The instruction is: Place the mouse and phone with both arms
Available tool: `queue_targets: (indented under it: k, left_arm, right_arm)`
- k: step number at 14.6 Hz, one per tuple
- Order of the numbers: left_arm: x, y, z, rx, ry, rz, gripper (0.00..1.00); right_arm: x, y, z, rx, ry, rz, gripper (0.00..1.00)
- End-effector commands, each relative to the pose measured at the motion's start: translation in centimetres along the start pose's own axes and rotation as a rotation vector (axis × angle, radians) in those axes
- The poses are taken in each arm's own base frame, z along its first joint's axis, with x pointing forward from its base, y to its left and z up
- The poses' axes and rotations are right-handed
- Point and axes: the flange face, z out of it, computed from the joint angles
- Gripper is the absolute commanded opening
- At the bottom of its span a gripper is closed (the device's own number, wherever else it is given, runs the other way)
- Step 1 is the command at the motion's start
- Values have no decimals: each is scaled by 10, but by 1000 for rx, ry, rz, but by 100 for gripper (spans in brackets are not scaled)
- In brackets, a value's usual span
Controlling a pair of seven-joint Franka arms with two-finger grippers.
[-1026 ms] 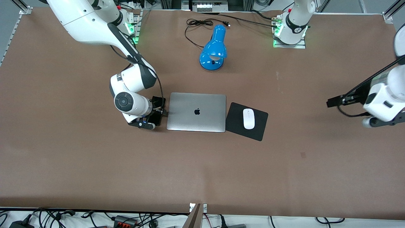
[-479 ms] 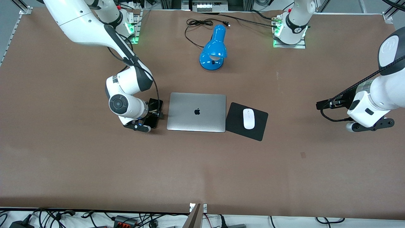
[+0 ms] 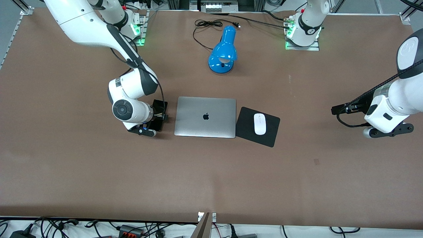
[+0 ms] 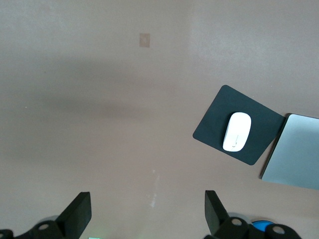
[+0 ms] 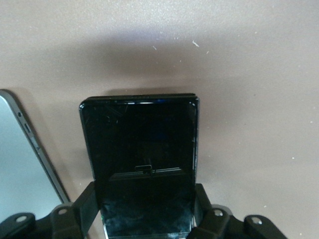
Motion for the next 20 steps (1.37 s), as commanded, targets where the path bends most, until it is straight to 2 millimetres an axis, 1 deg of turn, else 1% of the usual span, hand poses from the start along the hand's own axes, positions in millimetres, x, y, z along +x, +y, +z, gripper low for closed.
queue_targets:
  k: [1,4,6,7,8,9,10,11,12,13,14,16,18,20]
  left_arm:
    - [-2,0,-4,-7,4,-2,100]
    - [-6,-1,-1,-1,2,-4,100]
    - [-14,1,1,7,12,-3,100]
    - [-23,4,3,16,35,-2,100]
    - [-29,7,7,19,70,0,100]
    - [-31,9,8,17,88,1,100]
    - [-30,9,4,13,98,1,100]
    - [-29,9,3,12,101,1,100]
    - [-30,10,2,11,104,1,100]
    - [-29,10,0,10,107,1,100]
    - [-30,10,0,10,105,3,100]
    - [-30,11,0,23,109,8,100]
    - [-30,14,-1,24,114,13,100]
    - [-29,14,-8,19,123,8,100]
  right_arm:
    - [1,-3,3,7,10,-20,34]
    - [2,-5,13,14,13,-22,34]
    - [1,-5,18,5,10,-27,34]
    - [2,-3,24,-6,7,-33,35]
    - [3,-3,24,-7,13,-37,35]
    - [3,-3,27,-7,12,-37,35]
    - [3,-4,28,-7,11,-34,40]
    - [3,-4,28,-7,11,-29,67]
    - [3,-4,26,-6,12,-22,100]
    - [5,-3,23,-4,14,-16,100]
    - [5,-3,16,-1,21,-17,100]
    - [4,-3,-14,10,58,-24,100]
    - [5,-3,-55,12,83,-31,100]
    - [15,-6,-108,-5,70,-28,100]
